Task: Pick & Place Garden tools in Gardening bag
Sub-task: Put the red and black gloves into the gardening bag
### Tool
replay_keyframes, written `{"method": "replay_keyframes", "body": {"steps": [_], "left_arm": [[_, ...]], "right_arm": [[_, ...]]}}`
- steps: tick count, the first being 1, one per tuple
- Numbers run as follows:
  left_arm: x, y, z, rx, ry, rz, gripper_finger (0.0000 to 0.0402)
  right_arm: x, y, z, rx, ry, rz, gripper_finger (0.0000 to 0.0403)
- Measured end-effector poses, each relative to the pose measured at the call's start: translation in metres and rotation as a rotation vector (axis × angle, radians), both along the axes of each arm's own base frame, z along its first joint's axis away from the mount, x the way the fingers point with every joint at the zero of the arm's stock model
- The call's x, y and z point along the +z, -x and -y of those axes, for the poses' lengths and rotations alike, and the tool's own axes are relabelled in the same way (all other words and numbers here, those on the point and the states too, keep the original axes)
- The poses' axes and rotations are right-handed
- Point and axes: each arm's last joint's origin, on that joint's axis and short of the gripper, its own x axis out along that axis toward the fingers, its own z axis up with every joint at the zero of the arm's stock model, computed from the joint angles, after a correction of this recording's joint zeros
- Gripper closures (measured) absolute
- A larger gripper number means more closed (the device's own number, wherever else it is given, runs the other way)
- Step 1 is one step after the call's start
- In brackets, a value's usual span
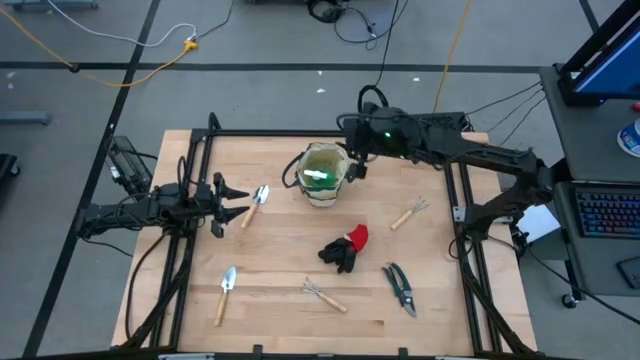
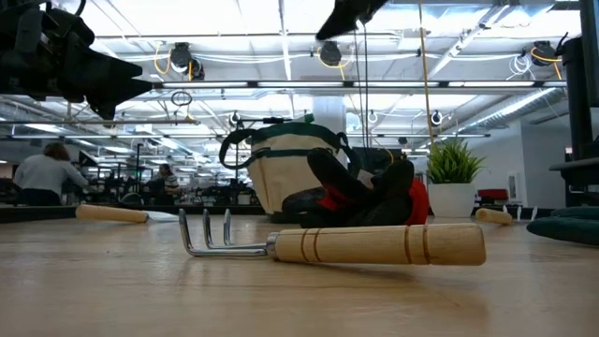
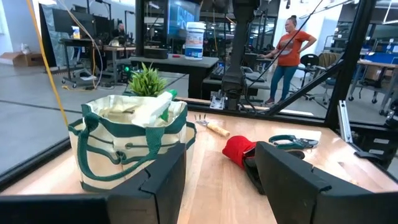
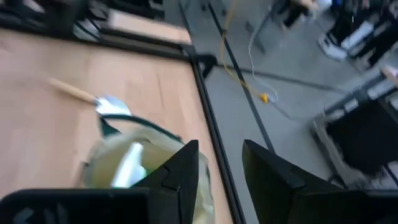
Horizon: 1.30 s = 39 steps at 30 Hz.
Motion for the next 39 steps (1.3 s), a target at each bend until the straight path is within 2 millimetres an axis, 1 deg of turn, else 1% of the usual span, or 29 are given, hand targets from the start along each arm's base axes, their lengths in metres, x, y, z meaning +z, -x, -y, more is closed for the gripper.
{"method": "replay_keyframes", "body": {"steps": [3, 7, 10, 14, 16, 19, 25, 31, 35, 39], "left_arm": [[0.0, 0.0, 0.0, -0.001, 0.025, 0.003, 0.0201], [0.0, 0.0, 0.0, -0.002, 0.042, 0.004, 0.0201], [0.0, 0.0, 0.0, -0.002, 0.043, 0.004, 0.0201], [0.0, 0.0, 0.0, -0.002, 0.043, 0.003, 0.0201], [0.0, 0.0, 0.0, -0.002, 0.043, 0.004, 0.0201], [0.0, 0.0, 0.0, -0.002, 0.043, 0.004, 0.0201], [0.0, 0.0, 0.0, -0.002, 0.045, 0.004, 0.0201], [0.0, 0.0, 0.0, -0.002, 0.045, 0.004, 0.0201], [0.0, 0.0, 0.0, -0.002, 0.045, 0.003, 0.0201], [0.0, 0.0, 0.0, -0.002, 0.045, 0.003, 0.0201]], "right_arm": [[0.009, 0.007, -0.018, 0.052, 0.004, 0.018, 0.0289], [0.012, 0.011, -0.04, 0.125, 0.0, 0.004, 0.0289], [0.007, 0.011, -0.058, 0.247, -0.041, -0.047, 0.0289], [-0.004, 0.013, -0.079, 0.436, -0.138, -0.148, 0.0289], [-0.011, 0.013, -0.088, 0.497, -0.174, -0.205, 0.0289], [-0.017, 0.015, -0.1, 0.536, -0.231, -0.264, 0.0288], [-0.027, 0.016, -0.12, 0.576, -0.261, -0.352, 0.0288], [-0.039, 0.013, -0.133, 0.602, -0.267, -0.44, 0.0285], [-0.047, 0.009, -0.14, 0.616, -0.27, -0.486, 0.0266], [-0.056, 0.002, -0.145, 0.623, -0.271, -0.519, 0.0233]]}}
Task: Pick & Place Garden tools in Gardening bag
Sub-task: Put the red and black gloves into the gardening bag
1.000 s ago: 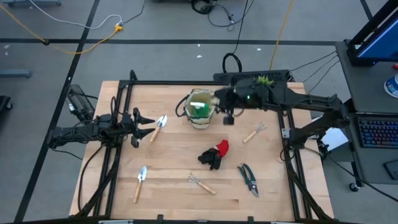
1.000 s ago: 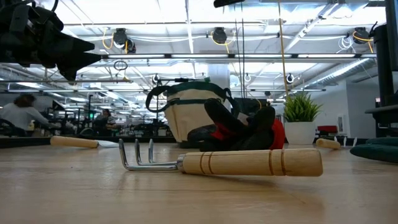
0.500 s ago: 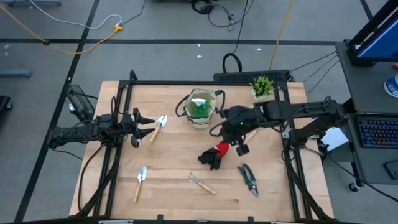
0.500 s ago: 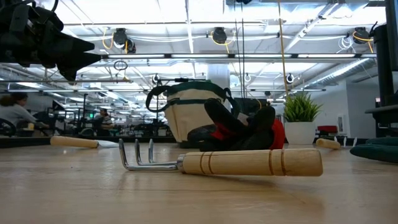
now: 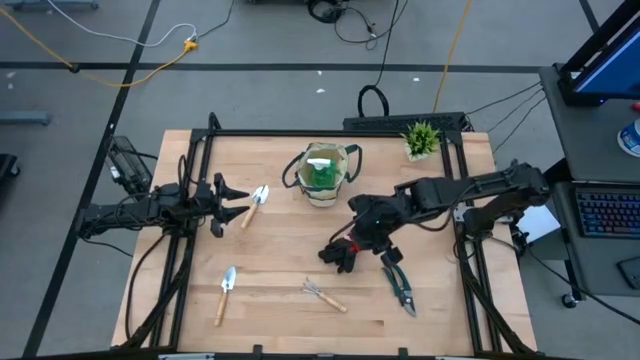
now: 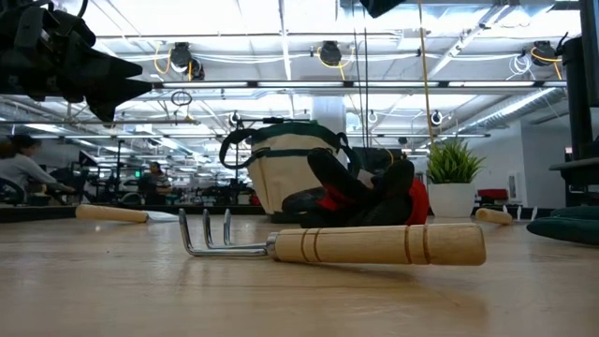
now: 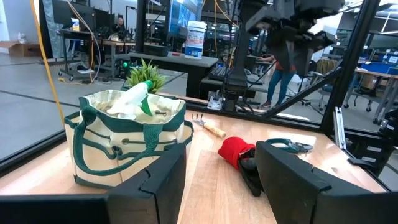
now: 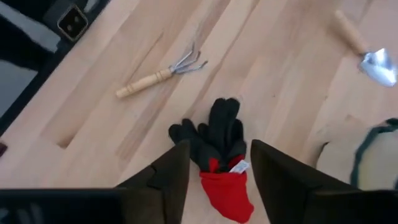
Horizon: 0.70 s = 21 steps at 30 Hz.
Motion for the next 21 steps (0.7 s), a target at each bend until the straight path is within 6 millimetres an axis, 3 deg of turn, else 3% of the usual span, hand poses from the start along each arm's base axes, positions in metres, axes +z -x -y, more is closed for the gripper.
{"method": "replay_keyframes", "body": {"steps": [11, 21], "left_arm": [[0.0, 0.0, 0.0, -0.001, 0.0, 0.0, 0.0201], [0.0, 0.0, 0.0, -0.001, 0.0, -0.002, 0.0201]], "right_arm": [[-0.024, -0.016, -0.001, -0.04, 0.094, -0.078, 0.0133], [-0.049, -0.026, -0.005, 0.025, 0.139, -0.183, 0.0117]]}}
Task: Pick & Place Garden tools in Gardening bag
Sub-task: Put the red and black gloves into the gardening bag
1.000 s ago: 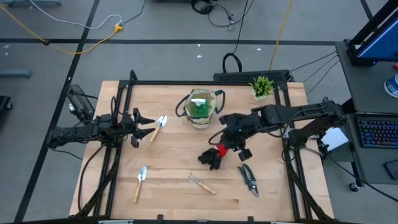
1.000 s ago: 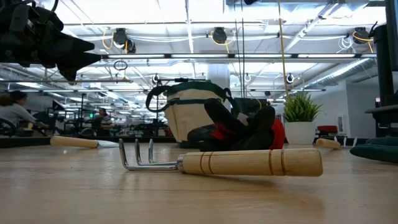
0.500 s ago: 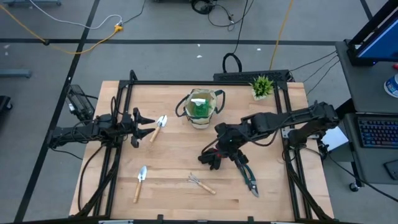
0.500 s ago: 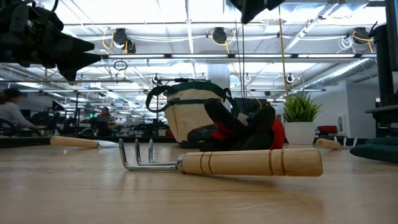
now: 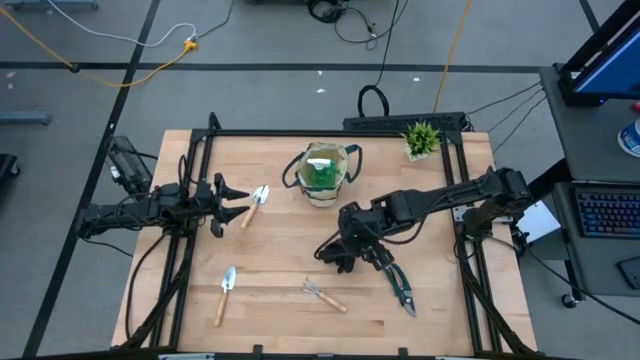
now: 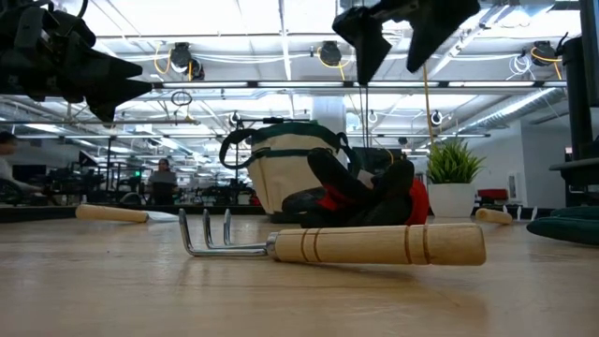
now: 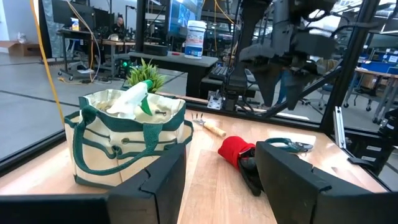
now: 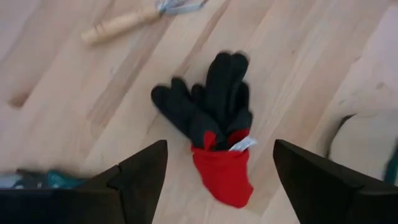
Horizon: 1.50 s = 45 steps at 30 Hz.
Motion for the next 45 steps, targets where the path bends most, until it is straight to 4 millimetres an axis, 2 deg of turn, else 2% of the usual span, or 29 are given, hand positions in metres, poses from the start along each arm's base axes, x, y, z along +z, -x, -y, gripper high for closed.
{"method": "replay_keyframes", "body": {"steps": [9, 15, 24, 30, 41, 45], "left_arm": [[0.0, 0.0, 0.0, 0.0, -0.002, -0.001, 0.0201], [0.0, 0.0, 0.0, 0.0, -0.049, -0.006, 0.0201], [0.0, 0.0, 0.0, 0.001, -0.073, -0.008, 0.0201], [0.0, 0.0, 0.0, 0.001, -0.072, -0.009, 0.0201], [0.0, 0.0, 0.0, 0.003, -0.072, -0.009, 0.0201], [0.0, 0.0, 0.0, 0.004, -0.071, -0.009, 0.0201]], "right_arm": [[-0.005, 0.001, 0.0, 0.0, 0.003, -0.015, 0.0119], [-0.029, 0.007, 0.002, 0.038, 0.034, -0.075, 0.0119], [-0.065, 0.012, 0.004, 0.078, 0.11, -0.068, 0.0119], [-0.08, 0.014, 0.011, 0.091, 0.189, -0.056, 0.0119], [-0.099, 0.015, 0.02, 0.093, 0.192, -0.016, 0.0119], [-0.105, 0.015, 0.02, 0.121, 0.134, 0.012, 0.0119]]}}
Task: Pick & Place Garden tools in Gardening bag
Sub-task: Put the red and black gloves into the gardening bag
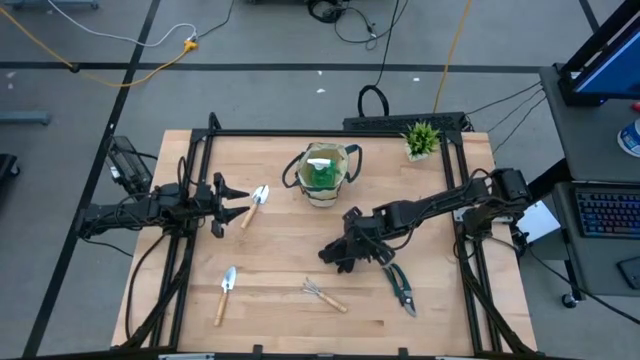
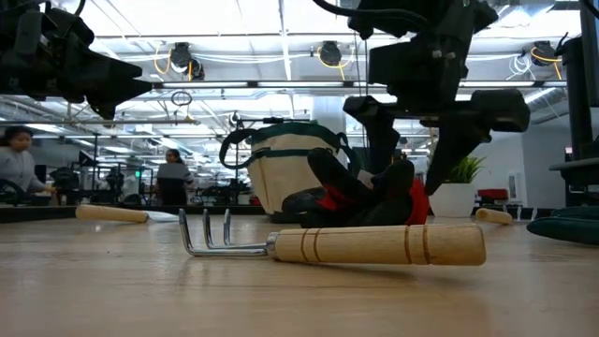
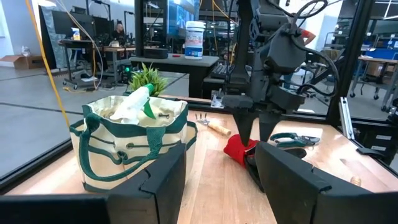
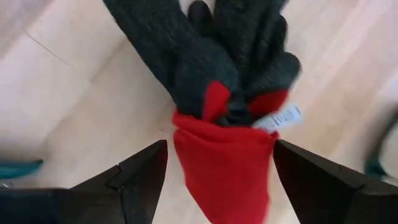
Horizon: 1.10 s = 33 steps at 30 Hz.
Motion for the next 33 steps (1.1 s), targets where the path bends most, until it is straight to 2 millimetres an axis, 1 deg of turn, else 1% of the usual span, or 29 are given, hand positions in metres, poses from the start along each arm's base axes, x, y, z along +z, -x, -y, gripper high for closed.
{"method": "replay_keyframes", "body": {"steps": [10, 18, 21, 28, 33], "left_arm": [[0.0, 0.0, 0.0, 0.0, 0.0, 0.0, 0.0201], [0.0, 0.0, 0.0, 0.0, 0.0, 0.0, 0.0201], [0.0, 0.0, 0.0, 0.0, 0.0, 0.0, 0.0201], [0.0, 0.0, 0.0, 0.0, 0.0, 0.0, 0.0201], [0.0, 0.0, 0.0, 0.0, 0.0, 0.0, 0.0201]], "right_arm": [[-0.023, 0.004, 0.011, -0.029, -0.022, 0.068, 0.0119], [-0.038, 0.012, 0.017, -0.08, -0.036, 0.073, 0.0121], [-0.039, 0.013, 0.017, -0.102, -0.046, 0.064, 0.0132], [-0.038, 0.012, 0.017, -0.107, -0.048, 0.078, 0.0178], [-0.038, 0.011, 0.017, -0.106, -0.049, 0.09, 0.0199]]}}
